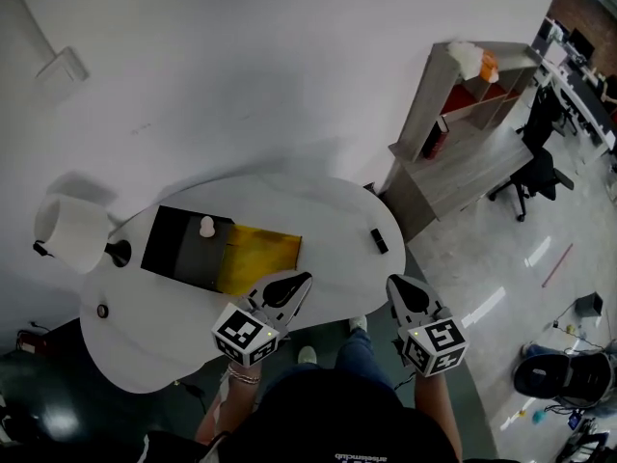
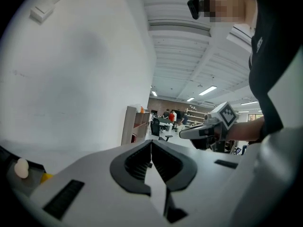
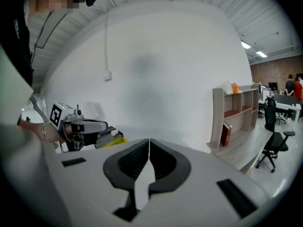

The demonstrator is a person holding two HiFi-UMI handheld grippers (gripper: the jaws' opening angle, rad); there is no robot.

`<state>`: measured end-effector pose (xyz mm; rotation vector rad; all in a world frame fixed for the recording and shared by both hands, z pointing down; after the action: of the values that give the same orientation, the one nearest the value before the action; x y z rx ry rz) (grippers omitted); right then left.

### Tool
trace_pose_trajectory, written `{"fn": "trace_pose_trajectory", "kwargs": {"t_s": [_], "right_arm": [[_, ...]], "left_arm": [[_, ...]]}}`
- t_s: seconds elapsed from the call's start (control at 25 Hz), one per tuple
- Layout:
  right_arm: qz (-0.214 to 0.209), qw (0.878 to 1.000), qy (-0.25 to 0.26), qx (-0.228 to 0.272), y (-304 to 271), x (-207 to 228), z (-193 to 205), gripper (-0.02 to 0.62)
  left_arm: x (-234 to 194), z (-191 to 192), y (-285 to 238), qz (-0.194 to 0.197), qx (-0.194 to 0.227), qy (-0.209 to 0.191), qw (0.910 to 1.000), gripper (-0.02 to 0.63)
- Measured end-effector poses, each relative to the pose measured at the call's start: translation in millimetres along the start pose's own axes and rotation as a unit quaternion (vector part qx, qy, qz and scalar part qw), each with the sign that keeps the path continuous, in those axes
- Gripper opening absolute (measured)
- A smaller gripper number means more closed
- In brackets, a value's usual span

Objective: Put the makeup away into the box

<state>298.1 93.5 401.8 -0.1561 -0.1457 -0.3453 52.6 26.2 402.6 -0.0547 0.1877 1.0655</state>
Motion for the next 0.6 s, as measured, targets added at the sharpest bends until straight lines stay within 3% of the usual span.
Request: {"fn": "trace_pose_trajectory", "kwargs": {"t_s": [0.6], "right_arm": [[-0.049, 0.997, -0.001, -0.055, -41.3, 73.6, 12.3, 0.02]], "left_arm": [[-10.5, 49.1, -74.8, -0.052, -0.044, 0.037, 0.997, 0.018]]}}
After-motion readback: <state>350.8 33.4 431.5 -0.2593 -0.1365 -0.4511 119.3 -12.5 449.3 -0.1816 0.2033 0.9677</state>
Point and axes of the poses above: the fingertips, and each gripper's own axes: y backward along the fingers, x to its right, z out of its underside, the point moved 8 cm from there along y, backward along the fingers, and after that the axes turned 14 degrees about x, right-handed, at the moved point
